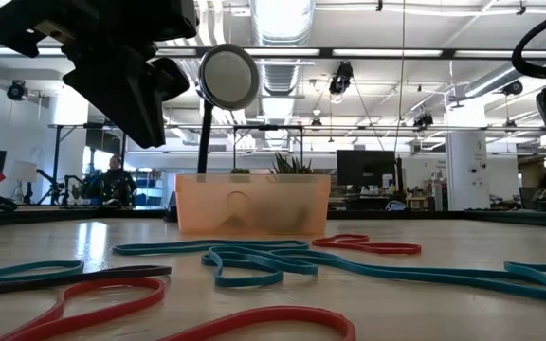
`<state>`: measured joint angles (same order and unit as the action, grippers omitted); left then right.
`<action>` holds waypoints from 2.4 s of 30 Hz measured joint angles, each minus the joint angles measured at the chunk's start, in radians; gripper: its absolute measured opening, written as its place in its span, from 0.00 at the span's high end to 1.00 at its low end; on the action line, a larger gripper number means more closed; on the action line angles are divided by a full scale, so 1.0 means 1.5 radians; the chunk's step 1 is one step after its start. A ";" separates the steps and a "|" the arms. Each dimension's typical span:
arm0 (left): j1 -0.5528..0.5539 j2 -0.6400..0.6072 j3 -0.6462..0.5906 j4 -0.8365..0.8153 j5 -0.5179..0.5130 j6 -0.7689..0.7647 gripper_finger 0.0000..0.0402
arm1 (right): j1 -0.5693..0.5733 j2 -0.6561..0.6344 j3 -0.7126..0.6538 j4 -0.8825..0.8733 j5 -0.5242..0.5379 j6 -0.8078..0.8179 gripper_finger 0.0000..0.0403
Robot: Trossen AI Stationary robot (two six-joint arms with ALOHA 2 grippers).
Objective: Pick and place rubber bands into bin
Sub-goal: Put the yellow rubberband into the orange bin
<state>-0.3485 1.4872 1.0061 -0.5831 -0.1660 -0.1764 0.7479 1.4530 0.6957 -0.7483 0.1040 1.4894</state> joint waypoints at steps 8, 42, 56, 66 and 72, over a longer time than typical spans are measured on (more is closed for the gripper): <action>0.000 0.000 0.000 0.001 0.000 0.000 0.84 | 0.000 0.045 0.003 0.032 -0.011 -0.033 0.64; 0.000 0.000 0.000 0.021 0.000 0.000 0.84 | 0.000 0.070 0.207 -0.003 0.416 -0.585 0.98; 0.000 0.000 0.000 0.023 -0.002 0.000 0.84 | -0.117 0.075 0.251 0.076 0.739 -0.830 0.98; 0.000 -0.001 -0.003 0.010 -0.043 -0.006 0.84 | -0.298 0.137 0.242 0.319 0.523 -1.038 0.98; 0.000 -0.001 -0.035 0.017 -0.066 -0.037 0.84 | -0.359 0.182 0.242 0.381 0.463 -1.098 0.98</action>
<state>-0.3492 1.4860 0.9533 -0.5578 -0.2644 -0.2316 0.2092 1.7253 1.0580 -0.1775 0.7982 -0.1572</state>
